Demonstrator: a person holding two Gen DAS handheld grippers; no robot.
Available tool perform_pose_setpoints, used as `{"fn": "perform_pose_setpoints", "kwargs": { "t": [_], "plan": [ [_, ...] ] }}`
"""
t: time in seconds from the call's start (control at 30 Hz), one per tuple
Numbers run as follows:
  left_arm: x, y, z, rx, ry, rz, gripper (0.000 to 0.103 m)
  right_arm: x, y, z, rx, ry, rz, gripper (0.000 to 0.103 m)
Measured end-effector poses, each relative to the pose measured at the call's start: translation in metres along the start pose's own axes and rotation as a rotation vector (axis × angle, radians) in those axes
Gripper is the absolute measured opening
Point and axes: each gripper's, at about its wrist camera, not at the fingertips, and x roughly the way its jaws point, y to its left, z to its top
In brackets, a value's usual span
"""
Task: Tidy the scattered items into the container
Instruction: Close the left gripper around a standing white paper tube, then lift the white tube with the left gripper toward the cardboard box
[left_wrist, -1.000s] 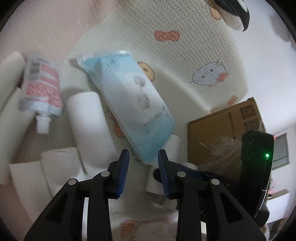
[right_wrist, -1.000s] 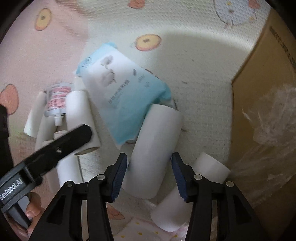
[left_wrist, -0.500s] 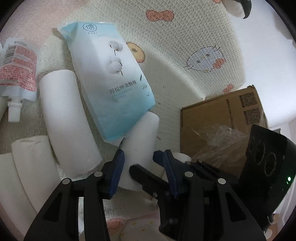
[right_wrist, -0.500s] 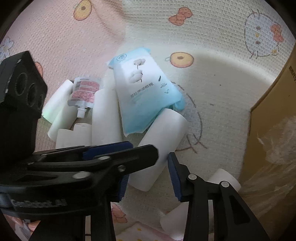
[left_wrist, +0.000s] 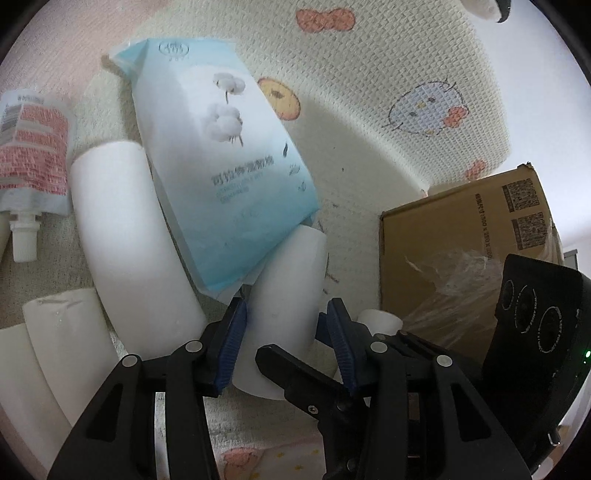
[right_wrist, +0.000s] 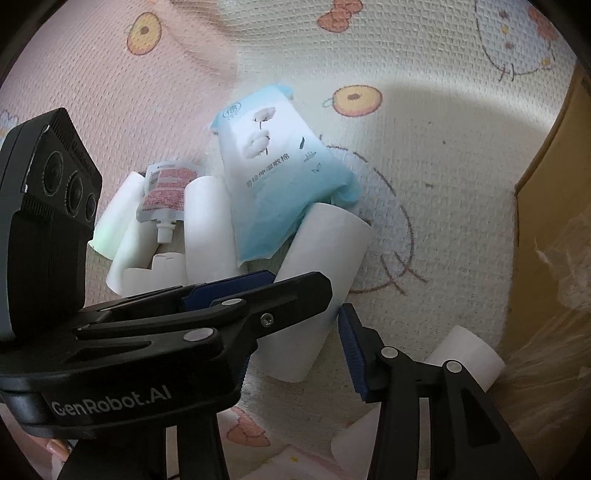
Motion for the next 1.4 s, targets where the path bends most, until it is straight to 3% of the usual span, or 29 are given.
{"fn": "perform_pose_setpoints", "kwargs": {
  "t": [0.1,0.27,0.5,0.73,1.07,1.4],
  "plan": [
    [-0.001,0.005,0.0,-0.024,0.01,-0.009,0.048,-0.001,0.005,-0.003,-0.015,0.004,-0.013,0.044],
    [-0.016,0.009,-0.007,-0.036,-0.029,-0.035,0.047,-0.014,0.033,-0.005,-0.154,-0.048,-0.073,0.044],
    [-0.048,-0.007,-0.017,0.045,-0.125,0.045,0.047,-0.033,0.047,-0.008,-0.224,-0.128,-0.018,0.044],
    [-0.071,-0.018,-0.025,0.087,-0.186,0.064,0.047,-0.052,0.055,-0.011,-0.281,-0.19,0.021,0.044],
    [-0.107,-0.041,-0.032,0.152,-0.309,0.06,0.047,-0.082,0.083,-0.011,-0.411,-0.306,-0.004,0.046],
    [-0.141,-0.069,-0.033,0.211,-0.406,0.125,0.047,-0.115,0.099,-0.009,-0.508,-0.398,0.011,0.046]
  ]
}}
